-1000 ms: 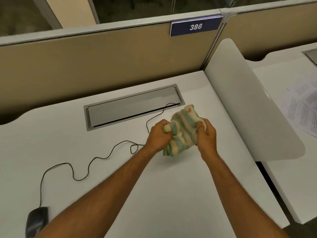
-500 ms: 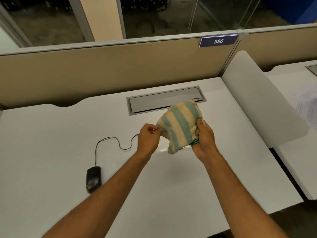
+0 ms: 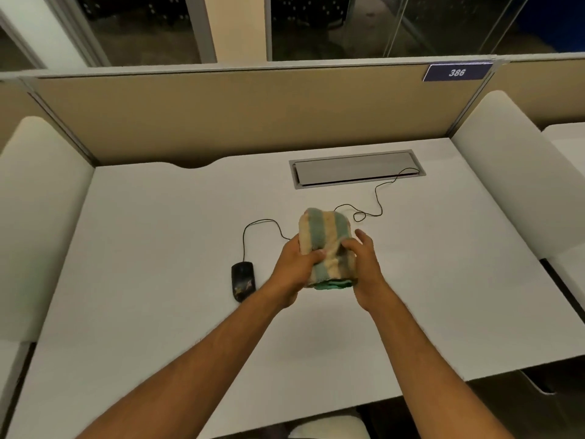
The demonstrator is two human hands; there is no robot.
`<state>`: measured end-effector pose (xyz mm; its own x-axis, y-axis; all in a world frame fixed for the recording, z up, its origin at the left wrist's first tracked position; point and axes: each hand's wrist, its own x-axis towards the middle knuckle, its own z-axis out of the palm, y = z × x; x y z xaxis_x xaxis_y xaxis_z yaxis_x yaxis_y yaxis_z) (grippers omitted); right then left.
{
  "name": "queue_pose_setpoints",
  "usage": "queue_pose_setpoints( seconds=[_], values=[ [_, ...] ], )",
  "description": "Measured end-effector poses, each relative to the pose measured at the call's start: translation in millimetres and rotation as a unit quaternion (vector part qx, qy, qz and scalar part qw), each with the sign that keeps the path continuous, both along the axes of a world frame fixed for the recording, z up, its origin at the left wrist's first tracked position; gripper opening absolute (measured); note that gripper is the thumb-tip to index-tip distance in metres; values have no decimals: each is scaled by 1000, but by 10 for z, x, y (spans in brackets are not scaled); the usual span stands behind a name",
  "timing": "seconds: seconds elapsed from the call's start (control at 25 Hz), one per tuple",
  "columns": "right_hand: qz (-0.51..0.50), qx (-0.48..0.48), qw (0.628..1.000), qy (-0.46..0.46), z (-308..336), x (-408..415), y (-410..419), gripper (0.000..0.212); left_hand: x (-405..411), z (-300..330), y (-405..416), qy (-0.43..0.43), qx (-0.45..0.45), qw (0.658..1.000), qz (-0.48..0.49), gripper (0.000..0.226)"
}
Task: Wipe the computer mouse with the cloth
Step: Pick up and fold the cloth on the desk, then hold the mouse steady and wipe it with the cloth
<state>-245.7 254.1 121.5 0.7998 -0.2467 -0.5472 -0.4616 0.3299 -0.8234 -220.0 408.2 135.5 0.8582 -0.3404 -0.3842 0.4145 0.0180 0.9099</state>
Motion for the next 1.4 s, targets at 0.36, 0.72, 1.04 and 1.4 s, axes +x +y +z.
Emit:
queue_pose_setpoints(
  seconds=[0.36,0.72,1.04,1.4],
  values=[
    [104,64,992,19,-262,-59,503,41,-152,-311,654,-32,62,998,-2,32],
    [92,-58,994,30,-908,341,774,41,-5,-1170,1457,-182,317,930,27,77],
    [94,-27,990,103,-1486,780,976,27,247,-2085,1910,-261,418,856,-155,133],
    [162,-105,979,67,-1768,823,1165,25,218,-2325,1880,-315,458,817,-150,115]
  ],
)
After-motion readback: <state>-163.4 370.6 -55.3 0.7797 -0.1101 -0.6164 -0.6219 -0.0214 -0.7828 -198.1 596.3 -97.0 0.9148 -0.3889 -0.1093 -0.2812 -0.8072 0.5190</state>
